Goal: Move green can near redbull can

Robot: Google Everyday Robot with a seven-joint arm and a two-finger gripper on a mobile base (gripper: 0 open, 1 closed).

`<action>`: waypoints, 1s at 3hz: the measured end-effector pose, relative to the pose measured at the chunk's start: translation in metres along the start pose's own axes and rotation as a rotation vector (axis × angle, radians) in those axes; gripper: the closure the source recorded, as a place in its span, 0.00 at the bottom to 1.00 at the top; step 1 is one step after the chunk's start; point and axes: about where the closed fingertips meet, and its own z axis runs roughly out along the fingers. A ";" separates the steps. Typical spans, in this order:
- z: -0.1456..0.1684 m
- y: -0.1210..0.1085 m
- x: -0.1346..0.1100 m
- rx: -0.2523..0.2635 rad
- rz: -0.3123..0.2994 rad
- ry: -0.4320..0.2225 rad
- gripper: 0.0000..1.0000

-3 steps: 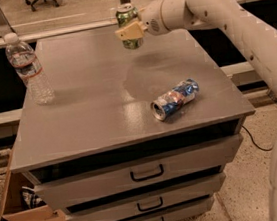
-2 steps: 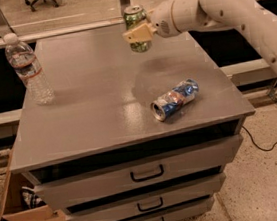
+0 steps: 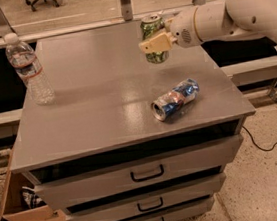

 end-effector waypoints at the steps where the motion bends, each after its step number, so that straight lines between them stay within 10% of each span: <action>1: -0.016 0.007 0.015 -0.005 0.020 0.017 1.00; 2: -0.031 0.010 0.030 0.000 0.043 0.025 1.00; 3: -0.040 0.013 0.045 -0.006 0.075 0.014 0.76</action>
Offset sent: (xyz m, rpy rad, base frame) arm -0.0454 -0.0522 -0.0247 0.0106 0.0667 -0.0479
